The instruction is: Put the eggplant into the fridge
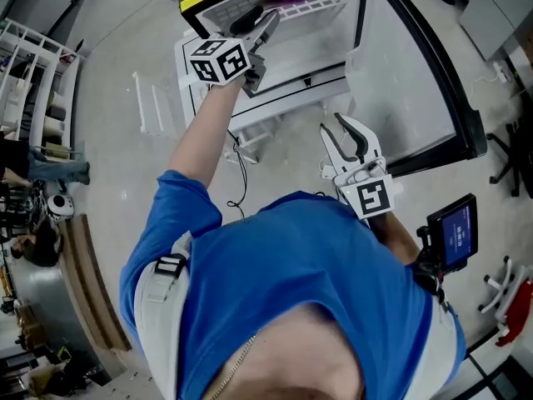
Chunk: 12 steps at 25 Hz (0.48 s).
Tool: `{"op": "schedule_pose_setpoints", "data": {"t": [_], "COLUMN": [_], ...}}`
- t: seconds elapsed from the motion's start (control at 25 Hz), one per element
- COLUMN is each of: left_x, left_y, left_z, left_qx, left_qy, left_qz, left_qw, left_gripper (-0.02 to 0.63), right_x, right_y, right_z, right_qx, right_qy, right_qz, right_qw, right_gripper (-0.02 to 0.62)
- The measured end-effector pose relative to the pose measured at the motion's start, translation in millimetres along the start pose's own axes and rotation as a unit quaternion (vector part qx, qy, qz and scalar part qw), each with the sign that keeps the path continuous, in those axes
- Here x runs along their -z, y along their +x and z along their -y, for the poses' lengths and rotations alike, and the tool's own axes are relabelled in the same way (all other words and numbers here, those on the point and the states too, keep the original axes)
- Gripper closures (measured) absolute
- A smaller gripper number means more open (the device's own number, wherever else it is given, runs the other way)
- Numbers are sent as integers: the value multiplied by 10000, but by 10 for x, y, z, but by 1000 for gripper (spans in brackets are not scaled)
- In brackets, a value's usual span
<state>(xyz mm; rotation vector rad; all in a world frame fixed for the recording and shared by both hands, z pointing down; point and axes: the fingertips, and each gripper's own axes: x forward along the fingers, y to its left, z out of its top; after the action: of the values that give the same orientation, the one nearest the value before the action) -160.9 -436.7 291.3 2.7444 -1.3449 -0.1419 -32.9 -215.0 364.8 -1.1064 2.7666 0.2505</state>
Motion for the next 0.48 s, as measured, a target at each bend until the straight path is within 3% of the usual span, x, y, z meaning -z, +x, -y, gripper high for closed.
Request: {"op": "schedule_pose_setpoints", "data": {"t": [0.2,0.48], "left_x": [-179,-393], "left_y": [-277,-639], "left_z": [101,315], "left_qx": [567,1242], "left_qy": [-1051,-1769], "left_qz": [791,1689], "left_qw": [9897,9616], "left_gripper": [410,450], "right_x": [15,0], "right_y": [68,125], "right_z": [-88,-147], "right_qx": [-52,-134], "right_qy": [25,20], "right_qz": [-10,54], "right_qw": [10000,9999], "right_gripper": [468,468]}}
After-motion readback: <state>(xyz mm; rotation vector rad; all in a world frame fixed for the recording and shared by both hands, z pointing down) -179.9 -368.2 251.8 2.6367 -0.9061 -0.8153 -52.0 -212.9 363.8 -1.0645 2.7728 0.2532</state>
